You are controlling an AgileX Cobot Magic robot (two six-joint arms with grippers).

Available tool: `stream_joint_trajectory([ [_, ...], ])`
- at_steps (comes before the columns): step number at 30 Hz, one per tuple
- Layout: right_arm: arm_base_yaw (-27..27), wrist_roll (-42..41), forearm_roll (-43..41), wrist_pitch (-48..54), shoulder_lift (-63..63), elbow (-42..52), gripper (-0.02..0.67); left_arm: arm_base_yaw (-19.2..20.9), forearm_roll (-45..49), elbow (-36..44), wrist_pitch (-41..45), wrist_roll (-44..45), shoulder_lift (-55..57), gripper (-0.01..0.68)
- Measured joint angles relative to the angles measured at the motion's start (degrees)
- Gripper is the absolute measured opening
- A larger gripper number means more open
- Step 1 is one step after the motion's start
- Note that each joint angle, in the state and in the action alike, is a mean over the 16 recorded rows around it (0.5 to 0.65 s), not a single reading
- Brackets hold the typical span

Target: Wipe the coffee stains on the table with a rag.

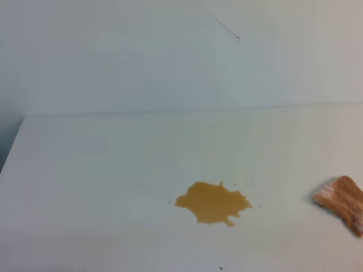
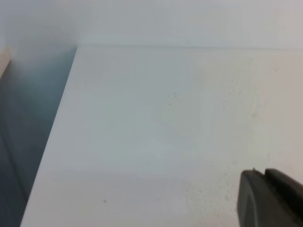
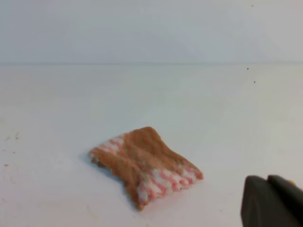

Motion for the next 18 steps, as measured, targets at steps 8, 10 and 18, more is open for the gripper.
stream_joint_trajectory([
  [8, 0.00, -0.02, 0.00, 0.04, 0.11, -0.12, -0.004, 0.00, 0.00, -0.16, 0.06, 0.00, 0.09, -0.001],
  [10, 0.00, -0.02, 0.00, 0.04, 0.11, -0.12, -0.004, 0.00, 0.00, -0.16, 0.06, 0.00, 0.09, -0.001],
  [18, 0.02, -0.03, -0.03, 0.50, 0.85, -0.97, -0.004, -0.01, 0.00, -0.32, 0.11, 0.00, 0.19, -0.001],
])
